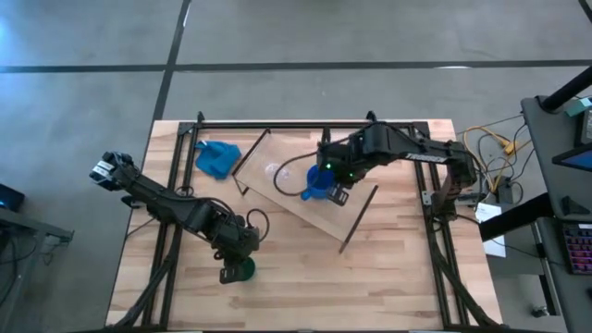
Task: Stack small to large cups/mugs on shelf
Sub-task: Adjust the blue mug on the shelf
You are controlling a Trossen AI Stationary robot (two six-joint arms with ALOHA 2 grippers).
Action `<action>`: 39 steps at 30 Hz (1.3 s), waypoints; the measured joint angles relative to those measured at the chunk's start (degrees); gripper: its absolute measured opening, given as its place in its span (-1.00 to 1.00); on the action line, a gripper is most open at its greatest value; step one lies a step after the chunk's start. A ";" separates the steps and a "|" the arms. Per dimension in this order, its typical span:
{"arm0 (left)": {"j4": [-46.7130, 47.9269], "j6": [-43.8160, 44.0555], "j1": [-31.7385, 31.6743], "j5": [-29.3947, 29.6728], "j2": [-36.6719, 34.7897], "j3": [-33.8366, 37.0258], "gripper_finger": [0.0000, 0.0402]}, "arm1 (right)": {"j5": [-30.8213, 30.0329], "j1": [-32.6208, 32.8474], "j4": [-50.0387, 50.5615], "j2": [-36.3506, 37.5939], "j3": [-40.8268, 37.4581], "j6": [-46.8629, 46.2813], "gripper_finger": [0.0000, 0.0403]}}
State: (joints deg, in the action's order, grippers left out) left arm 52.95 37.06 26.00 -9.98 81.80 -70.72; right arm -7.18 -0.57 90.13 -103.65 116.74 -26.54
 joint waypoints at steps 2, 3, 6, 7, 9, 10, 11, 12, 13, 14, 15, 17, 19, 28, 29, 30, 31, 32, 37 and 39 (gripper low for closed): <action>0.02 -0.14 0.00 0.00 0.00 0.00 -0.92 | 0.06 0.41 -0.09 0.28 -1.86 -0.49 -0.96; 0.00 -0.35 0.00 0.00 0.00 0.00 -0.92 | 0.06 0.51 -0.05 0.45 -2.51 -0.52 -0.96; 0.01 -0.40 0.00 0.22 0.00 0.00 -0.92 | 0.71 0.71 -0.06 0.95 -3.97 -1.34 -0.96; 0.00 -0.46 0.00 0.23 0.00 0.00 -0.92 | 1.29 0.69 -0.10 0.97 -4.37 -1.47 -0.96; 0.00 -0.46 0.00 0.28 0.00 0.00 -0.92 | 1.55 0.71 -0.48 0.92 -5.49 -1.42 -0.96; 0.02 -0.48 0.00 0.30 0.00 0.00 -0.92 | 1.55 0.71 -1.09 0.86 -6.13 -1.03 -0.96; 0.00 -0.48 0.00 0.31 0.00 0.00 -0.92 | 1.55 0.68 -1.84 0.86 -6.86 -0.79 -0.96; 0.01 -0.46 0.00 0.33 0.00 0.00 -0.92 | 1.53 0.66 -2.46 0.86 -7.44 -0.64 -0.96; 0.00 -0.48 0.00 0.35 0.00 0.00 -0.92 | 1.51 0.50 -3.11 0.86 -7.89 -0.57 -0.96; 0.00 -0.48 0.00 0.35 0.00 0.00 -0.92 | 1.51 0.41 -3.88 0.86 -8.34 -0.27 -0.96; 0.00 -0.48 0.00 0.37 0.00 0.00 -0.92 | 1.46 0.30 -4.72 0.81 -8.72 0.07 -0.96; 0.00 -0.48 0.00 0.37 0.00 0.01 -0.92 | 1.34 0.11 -6.60 0.73 -9.38 0.53 -0.96; 0.00 -0.48 0.00 0.37 0.00 0.02 -0.92 | 1.11 -0.17 -8.41 0.71 -10.05 0.97 -0.96; -0.02 -0.48 0.00 0.37 0.00 0.09 -0.92 | -1.52 -2.35 -15.42 0.66 -11.16 4.91 -0.96; -0.02 -0.48 0.00 0.37 0.00 0.09 -0.92 | -1.90 -2.59 -16.24 0.65 -11.16 5.51 -0.96; -0.02 -0.48 0.00 0.37 0.00 0.09 -0.92 | -1.93 -2.91 -17.10 0.65 -11.16 6.35 -0.96; -0.02 -0.48 0.00 0.37 0.00 0.11 -0.92 | -1.93 -3.24 -18.06 0.62 -11.16 6.94 -0.96; -0.04 -0.48 0.00 0.37 0.00 0.11 -0.92 | -1.91 -3.49 -19.32 0.62 -11.16 7.10 -0.96; -0.04 -0.49 0.00 0.37 0.00 0.11 -0.92 | -0.31 -4.30 -25.60 0.62 -11.16 9.01 -0.96; -0.04 -0.50 0.00 0.37 0.00 0.11 -0.92 | -0.13 -4.28 -26.99 0.62 -11.17 10.23 -0.96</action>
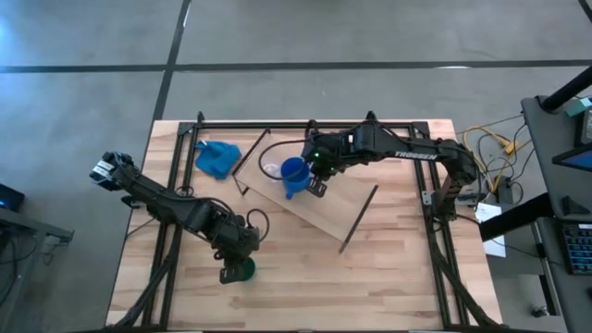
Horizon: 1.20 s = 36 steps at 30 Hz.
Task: Stack small to large cups/mugs on shelf
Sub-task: Adjust the blue mug on the shelf
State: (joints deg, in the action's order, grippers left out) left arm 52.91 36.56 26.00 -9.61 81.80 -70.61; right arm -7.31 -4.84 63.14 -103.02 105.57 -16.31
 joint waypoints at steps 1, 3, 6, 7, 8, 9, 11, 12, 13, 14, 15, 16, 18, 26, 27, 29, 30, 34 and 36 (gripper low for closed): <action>-0.01 0.00 0.00 0.00 0.00 0.00 -0.92 | -0.15 0.01 -0.35 0.00 0.00 0.40 -0.96; -0.01 0.00 0.00 0.00 0.00 0.00 -0.92 | -1.32 0.05 -0.37 0.00 0.00 0.94 -0.96; 0.01 0.00 0.00 0.00 0.00 0.00 -0.92 | -3.10 0.04 0.40 0.24 0.00 0.96 -0.96; -0.01 0.00 0.00 0.00 0.00 0.00 -0.92 | -3.16 0.04 0.71 0.59 -0.02 0.95 -0.96; -0.01 0.00 0.00 0.00 0.00 0.00 -0.92 | -3.26 0.14 1.09 1.06 -0.02 0.94 -0.96; -0.01 0.00 0.00 0.00 0.00 0.00 -0.92 | -3.30 0.40 1.73 1.70 -0.02 0.64 -0.96; -0.01 0.02 0.00 0.00 0.00 0.00 -0.92 | -3.28 1.31 3.39 3.38 -0.02 -0.19 -0.96; -0.01 0.01 0.00 0.00 0.00 0.00 -0.92 | -3.24 1.98 4.21 4.38 -0.02 -0.86 -0.96; -0.02 0.01 0.00 0.00 0.00 0.00 -0.92 | -3.19 2.78 5.06 5.40 -0.02 -1.99 -0.96; -0.03 0.02 0.00 0.00 0.00 0.00 -0.92 | -2.94 3.67 5.36 6.46 -0.02 -3.14 -0.96; -0.03 0.00 0.00 0.00 0.00 0.00 -0.92 | -2.23 4.61 5.09 7.52 -0.02 -3.79 -0.96; -0.06 0.01 0.00 0.00 0.00 0.00 -0.92 | -1.03 5.65 4.26 8.48 -0.02 -4.03 -0.96; -0.22 -0.16 0.00 0.21 0.00 0.00 -0.92 | 1.90 7.80 1.13 10.28 -0.02 -4.05 -0.96; -1.74 -1.31 -0.07 3.45 0.02 0.00 -0.92 | 6.40 13.96 -12.58 10.04 -0.32 -6.66 -0.96; -2.34 -1.29 -0.07 3.51 0.00 0.00 -0.92 | 6.42 14.24 -12.59 9.25 -0.33 -6.72 -0.96; -2.94 -1.07 -0.07 3.54 0.02 0.00 -0.92 | 6.40 14.62 -12.27 7.51 -0.41 -6.68 -0.96; -3.31 -1.04 -0.07 3.54 0.02 0.00 -0.92 | 6.40 14.67 -12.40 6.77 -0.41 -6.68 -0.96; -3.26 -1.01 -0.07 3.52 0.02 0.00 -0.92 | 5.95 14.70 -16.97 3.72 -0.39 -6.35 -0.96; -3.22 -0.99 -0.07 3.52 0.02 0.00 -0.92 | 5.79 14.27 -21.82 2.08 -0.39 -6.44 -0.96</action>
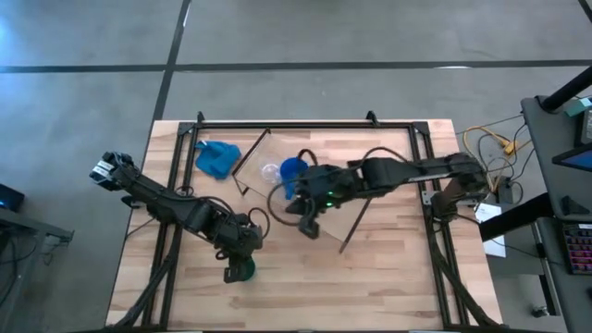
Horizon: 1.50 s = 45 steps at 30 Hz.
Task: Stack small to large cups/mugs on shelf
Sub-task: Adjust the blue mug on the shelf
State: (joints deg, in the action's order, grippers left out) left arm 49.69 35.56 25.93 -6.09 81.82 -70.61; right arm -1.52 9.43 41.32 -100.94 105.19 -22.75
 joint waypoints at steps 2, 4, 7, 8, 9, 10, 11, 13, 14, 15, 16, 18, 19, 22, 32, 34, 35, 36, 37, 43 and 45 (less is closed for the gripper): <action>0.05 0.01 -0.02 0.00 0.00 0.00 -0.92 | -0.26 -0.72 -3.75 -1.71 0.04 0.11 -0.96; 0.04 0.01 -0.02 0.00 0.00 0.00 -0.92 | -2.41 -1.64 -4.50 -3.26 0.39 0.23 -0.96; 0.09 0.01 -0.04 -0.01 0.00 0.00 -0.92 | -4.55 -3.47 -3.59 -5.52 0.48 0.19 -0.96; 0.07 0.01 -0.04 -0.02 0.00 0.00 -0.92 | -4.57 -4.03 -3.49 -6.16 0.48 -0.20 -0.96; 0.07 0.01 -0.04 -0.02 0.00 0.00 -0.92 | -4.57 -4.50 -3.25 -6.81 0.46 -0.96 -0.96; 0.08 0.01 -0.04 -0.02 0.00 0.00 -0.92 | -4.61 -5.01 -3.36 -7.43 0.46 -1.39 -0.96; 0.06 0.00 -0.04 -0.02 0.00 0.00 -0.92 | -4.61 -5.36 -3.43 -7.75 0.46 -1.46 -0.96; 0.11 -0.31 -0.04 -0.02 0.00 0.00 -0.92 | -4.57 -5.94 -3.46 -8.15 0.46 -1.08 -0.96; 0.13 -0.40 -0.04 -0.02 0.00 0.00 -0.92 | -4.57 -6.14 -3.53 -8.37 0.48 -1.05 -0.96; 0.15 -0.65 -0.04 -0.02 0.00 0.00 -0.92 | -4.55 -6.37 -3.51 -8.48 0.48 -1.05 -0.96; 0.19 -1.12 -0.04 -0.02 0.00 0.00 -0.92 | -4.53 -6.47 -3.24 -8.51 0.48 -1.17 -0.96; 0.20 -1.79 -0.04 -0.04 0.00 0.00 -0.92 | -4.54 -6.48 -2.38 -8.51 0.48 -1.28 -0.96; 0.20 -1.87 -0.04 -0.04 0.00 0.00 -0.92 | -4.54 -6.49 -2.17 -8.48 0.48 -1.26 -0.96; 0.20 -1.94 -0.04 -0.04 0.00 0.00 -0.92 | -4.55 -6.49 0.40 -8.07 0.48 -1.29 -0.96; 0.15 -1.98 -0.04 -0.04 0.00 0.00 -0.92 | -4.55 -6.22 6.74 -7.68 0.50 -3.21 -0.96; 0.13 -1.98 -0.04 -0.04 0.00 0.00 -0.92 | -4.54 -6.08 7.44 -7.16 0.50 -3.21 -0.96; 0.13 -1.96 -0.04 -0.04 0.00 0.00 -0.92 | -4.54 -6.08 8.10 -6.95 0.50 -3.25 -0.96; 0.11 -1.98 -0.04 -0.04 0.00 0.00 -0.92 | -4.53 -6.04 8.87 -6.66 0.50 -3.34 -0.96; 0.05 -1.98 -0.04 -0.04 0.00 0.00 -0.92 | -4.54 -6.01 9.88 -6.46 0.50 -3.41 -0.96; 0.05 -1.97 -0.04 -0.07 0.00 0.00 -0.92 | -4.57 -5.97 15.45 -4.74 0.50 -3.43 -0.96; 0.05 -1.96 -0.04 -0.07 0.00 0.00 -0.92 | -4.85 -5.97 17.22 -3.93 0.50 -3.41 -0.96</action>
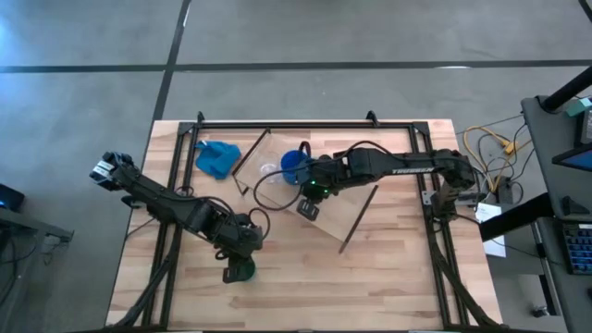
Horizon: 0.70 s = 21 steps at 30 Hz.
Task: Stack small to large cups/mugs on shelf
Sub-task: Adjust the blue mug on the shelf
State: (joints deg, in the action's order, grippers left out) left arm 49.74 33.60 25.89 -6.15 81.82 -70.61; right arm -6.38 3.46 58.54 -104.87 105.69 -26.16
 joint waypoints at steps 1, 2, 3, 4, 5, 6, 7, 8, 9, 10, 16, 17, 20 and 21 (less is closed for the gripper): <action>0.01 0.01 0.00 0.00 0.00 0.00 -0.92 | -0.62 0.00 0.88 0.45 0.00 -0.02 -0.96; 0.03 0.01 0.00 0.00 0.00 0.00 -0.92 | -1.49 0.02 1.74 0.81 0.00 0.00 -0.96; 0.06 0.01 0.00 0.00 0.00 0.00 -0.92 | -2.31 0.02 2.75 1.35 0.00 0.03 -0.96; 0.02 0.01 0.00 0.00 0.00 0.00 -0.92 | -2.89 0.00 3.96 1.87 0.00 0.03 -0.96; 0.05 0.01 0.00 0.00 0.00 0.00 -0.92 | -3.44 0.00 4.87 2.41 0.00 0.05 -0.96; 0.05 0.01 0.00 0.00 0.00 0.00 -0.92 | -3.97 0.00 5.25 2.93 0.00 0.03 -0.96; 0.04 0.01 0.00 0.00 0.00 0.00 -0.92 | -4.48 -0.02 5.34 3.49 0.00 0.05 -0.96; 0.04 0.01 0.00 0.00 0.00 0.00 -0.92 | -4.96 -0.04 5.08 4.07 0.00 0.06 -0.96; 0.04 0.01 0.00 0.00 0.00 0.00 -0.92 | -5.34 -0.03 4.33 4.52 0.00 0.07 -0.96; 0.04 0.01 0.00 0.02 0.00 0.00 -0.92 | -5.59 -0.02 2.88 5.01 0.00 0.20 -0.96; 0.01 0.01 0.00 0.26 0.00 0.00 -0.92 | -6.86 -1.27 -6.35 5.85 0.01 6.01 -0.96; 0.00 0.01 0.01 0.26 0.00 0.00 -0.92 | -7.03 -2.12 -6.81 5.62 0.02 6.53 -0.96; -0.02 0.04 0.02 0.31 0.00 0.00 -0.92 | -7.10 -5.27 -6.94 4.63 0.02 6.66 -0.96; -0.08 0.10 0.01 0.31 0.00 0.00 -0.92 | -7.06 -6.29 -6.86 4.51 0.01 6.65 -0.96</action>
State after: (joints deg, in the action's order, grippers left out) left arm 49.66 33.69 25.90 -5.84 81.82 -70.61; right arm -13.44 -2.83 51.68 -100.37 105.70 -19.51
